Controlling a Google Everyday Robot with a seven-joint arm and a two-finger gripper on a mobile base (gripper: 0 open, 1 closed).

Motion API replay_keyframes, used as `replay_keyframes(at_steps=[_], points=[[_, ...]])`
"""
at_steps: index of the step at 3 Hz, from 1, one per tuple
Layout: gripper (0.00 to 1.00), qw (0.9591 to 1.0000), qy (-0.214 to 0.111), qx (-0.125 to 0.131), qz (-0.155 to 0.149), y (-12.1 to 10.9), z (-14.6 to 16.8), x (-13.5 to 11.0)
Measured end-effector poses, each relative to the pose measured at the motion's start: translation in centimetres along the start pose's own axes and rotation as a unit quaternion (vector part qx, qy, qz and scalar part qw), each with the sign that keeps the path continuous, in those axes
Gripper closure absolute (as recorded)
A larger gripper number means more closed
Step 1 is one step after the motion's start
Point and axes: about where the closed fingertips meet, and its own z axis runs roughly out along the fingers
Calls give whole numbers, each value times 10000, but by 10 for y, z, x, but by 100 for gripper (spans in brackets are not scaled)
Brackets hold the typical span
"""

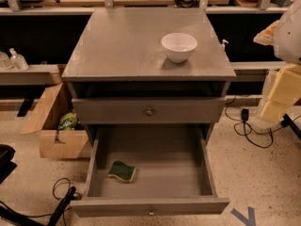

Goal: Pick sponge from middle drawer and place on counter

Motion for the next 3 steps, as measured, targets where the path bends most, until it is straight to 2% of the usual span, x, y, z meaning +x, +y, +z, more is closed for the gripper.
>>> replay_keyframes(at_steps=[1,2,3], points=[[0,10000,-24,59,-18,-1,-1,-2],[0,9997,-93,229,-72,-3,-4,-6],[0,9986,-440,200,-206,15,23,-1]])
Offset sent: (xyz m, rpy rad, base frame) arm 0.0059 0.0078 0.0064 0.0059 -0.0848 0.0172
